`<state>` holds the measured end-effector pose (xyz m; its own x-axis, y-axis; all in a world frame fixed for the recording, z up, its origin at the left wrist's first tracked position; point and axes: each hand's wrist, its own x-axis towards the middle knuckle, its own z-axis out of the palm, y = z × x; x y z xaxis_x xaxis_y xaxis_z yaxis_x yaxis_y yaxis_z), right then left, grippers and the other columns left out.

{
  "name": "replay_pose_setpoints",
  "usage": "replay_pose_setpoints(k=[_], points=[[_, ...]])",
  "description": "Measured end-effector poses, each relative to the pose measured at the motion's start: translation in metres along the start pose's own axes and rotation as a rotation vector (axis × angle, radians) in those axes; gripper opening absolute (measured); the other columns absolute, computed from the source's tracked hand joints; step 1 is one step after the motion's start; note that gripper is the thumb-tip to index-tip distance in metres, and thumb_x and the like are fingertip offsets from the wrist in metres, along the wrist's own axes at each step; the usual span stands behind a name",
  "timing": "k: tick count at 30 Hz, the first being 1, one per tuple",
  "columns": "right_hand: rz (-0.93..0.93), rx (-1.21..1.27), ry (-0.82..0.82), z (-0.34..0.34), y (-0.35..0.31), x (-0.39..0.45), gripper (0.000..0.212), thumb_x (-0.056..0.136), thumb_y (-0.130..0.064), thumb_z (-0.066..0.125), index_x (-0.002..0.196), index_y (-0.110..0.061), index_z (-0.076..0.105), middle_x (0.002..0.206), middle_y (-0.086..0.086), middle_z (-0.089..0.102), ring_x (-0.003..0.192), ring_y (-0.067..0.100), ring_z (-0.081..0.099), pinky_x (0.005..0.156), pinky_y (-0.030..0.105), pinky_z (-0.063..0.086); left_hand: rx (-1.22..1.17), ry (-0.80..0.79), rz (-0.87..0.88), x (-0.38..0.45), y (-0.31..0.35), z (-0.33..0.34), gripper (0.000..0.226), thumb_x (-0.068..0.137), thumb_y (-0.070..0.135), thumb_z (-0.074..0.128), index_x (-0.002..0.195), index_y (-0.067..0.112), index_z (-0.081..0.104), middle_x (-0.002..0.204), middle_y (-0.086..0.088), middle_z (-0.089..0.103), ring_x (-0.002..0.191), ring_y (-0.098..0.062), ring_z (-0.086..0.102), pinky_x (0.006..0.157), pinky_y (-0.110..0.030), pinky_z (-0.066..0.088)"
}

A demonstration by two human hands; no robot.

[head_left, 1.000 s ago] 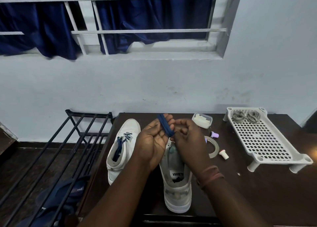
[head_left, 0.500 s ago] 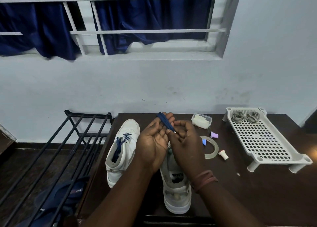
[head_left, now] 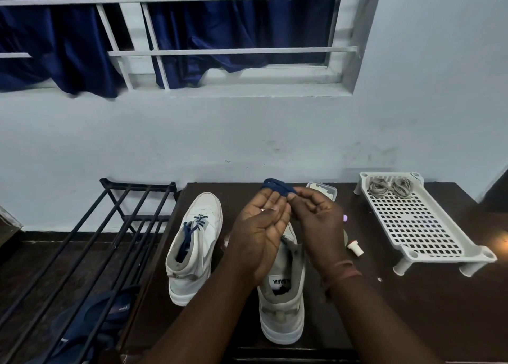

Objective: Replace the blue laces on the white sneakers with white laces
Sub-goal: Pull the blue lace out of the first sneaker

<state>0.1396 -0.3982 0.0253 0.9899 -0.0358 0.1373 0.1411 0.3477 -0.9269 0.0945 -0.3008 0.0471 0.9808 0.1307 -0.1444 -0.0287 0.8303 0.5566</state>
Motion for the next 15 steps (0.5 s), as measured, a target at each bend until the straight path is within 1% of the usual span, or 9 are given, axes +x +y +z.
replay_pose_setpoints(k=[3, 4, 6, 8, 9, 12, 14, 15], points=[[-0.124, -0.151, -0.032, -0.002, 0.001, 0.0, 0.013, 0.091, 0.004, 0.062, 0.102, 0.005, 0.067, 0.094, 0.016, 0.073, 0.086, 0.017, 0.072, 0.072, 0.019, 0.054, -0.011, 0.055, 0.006, 0.003, -0.002, -0.001, 0.053, 0.097, -0.016, 0.033, 0.149, -0.005, 0.035, 0.151, -0.024, 0.043, 0.139, -0.034, 0.046, 0.102, -0.037, 0.05], [-0.17, -0.22, -0.049, -0.005, 0.0, 0.0, 0.013, 0.091, 0.004, 0.061, 0.103, 0.003, 0.068, 0.095, 0.013, 0.074, 0.088, 0.015, 0.071, 0.073, 0.018, 0.054, -0.014, 0.066, -0.003, 0.003, -0.001, 0.001, 0.052, 0.098, -0.016, 0.033, 0.149, -0.005, 0.035, 0.151, -0.024, 0.043, 0.138, -0.034, 0.047, 0.102, -0.037, 0.051], [-0.305, -0.438, -0.089, -0.01, -0.003, 0.001, 0.015, 0.093, 0.0, 0.061, 0.105, -0.003, 0.069, 0.096, 0.002, 0.073, 0.091, 0.006, 0.069, 0.079, 0.014, 0.051, -0.041, 0.086, -0.026, -0.001, 0.001, 0.004, 0.051, 0.098, -0.014, 0.033, 0.148, -0.004, 0.037, 0.151, -0.022, 0.044, 0.137, -0.033, 0.049, 0.104, -0.038, 0.052], [-0.438, -0.646, -0.106, -0.015, -0.005, 0.002, 0.017, 0.093, -0.005, 0.062, 0.107, -0.009, 0.069, 0.097, -0.006, 0.072, 0.092, 0.0, 0.067, 0.082, 0.013, 0.05, -0.068, 0.102, -0.047, -0.005, 0.0, 0.007, 0.052, 0.099, -0.014, 0.033, 0.149, -0.001, 0.037, 0.149, -0.019, 0.045, 0.137, -0.033, 0.049, 0.105, -0.039, 0.046], [-0.478, -0.697, -0.107, -0.017, -0.006, 0.002, 0.018, 0.093, -0.006, 0.062, 0.109, -0.01, 0.069, 0.098, -0.007, 0.072, 0.092, 0.0, 0.066, 0.083, 0.014, 0.05, -0.076, 0.11, -0.051, -0.007, -0.001, 0.008, 0.052, 0.099, -0.015, 0.033, 0.149, -0.001, 0.037, 0.148, -0.019, 0.045, 0.136, -0.033, 0.049, 0.105, -0.04, 0.044], [-0.5, -0.716, -0.124, -0.017, -0.007, 0.001, 0.019, 0.093, -0.006, 0.062, 0.111, -0.01, 0.068, 0.099, -0.006, 0.072, 0.092, 0.001, 0.066, 0.083, 0.015, 0.05, -0.033, 0.127, -0.022, -0.009, -0.004, 0.01, 0.052, 0.099, -0.014, 0.035, 0.149, 0.0, 0.036, 0.143, -0.019, 0.049, 0.13, -0.03, 0.054, 0.106, -0.038, 0.044], [-0.489, -0.707, -0.136, -0.016, -0.005, 0.0, 0.019, 0.093, -0.006, 0.062, 0.111, -0.011, 0.068, 0.099, -0.006, 0.071, 0.092, 0.001, 0.066, 0.083, 0.016, 0.051, 0.049, 0.165, 0.049, -0.011, -0.007, 0.011, 0.048, 0.1, -0.011, 0.04, 0.147, 0.0, 0.039, 0.14, -0.018, 0.054, 0.124, -0.026, 0.06, 0.105, -0.034, 0.05], [-0.479, -0.686, -0.136, -0.014, -0.004, -0.001, 0.019, 0.093, -0.006, 0.062, 0.111, -0.011, 0.067, 0.099, -0.006, 0.071, 0.091, 0.002, 0.067, 0.082, 0.016, 0.051, 0.093, 0.191, 0.087, -0.012, -0.01, 0.012, 0.045, 0.101, -0.009, 0.044, 0.144, 0.0, 0.044, 0.134, -0.017, 0.059, 0.12, -0.025, 0.064, 0.102, -0.031, 0.053]])
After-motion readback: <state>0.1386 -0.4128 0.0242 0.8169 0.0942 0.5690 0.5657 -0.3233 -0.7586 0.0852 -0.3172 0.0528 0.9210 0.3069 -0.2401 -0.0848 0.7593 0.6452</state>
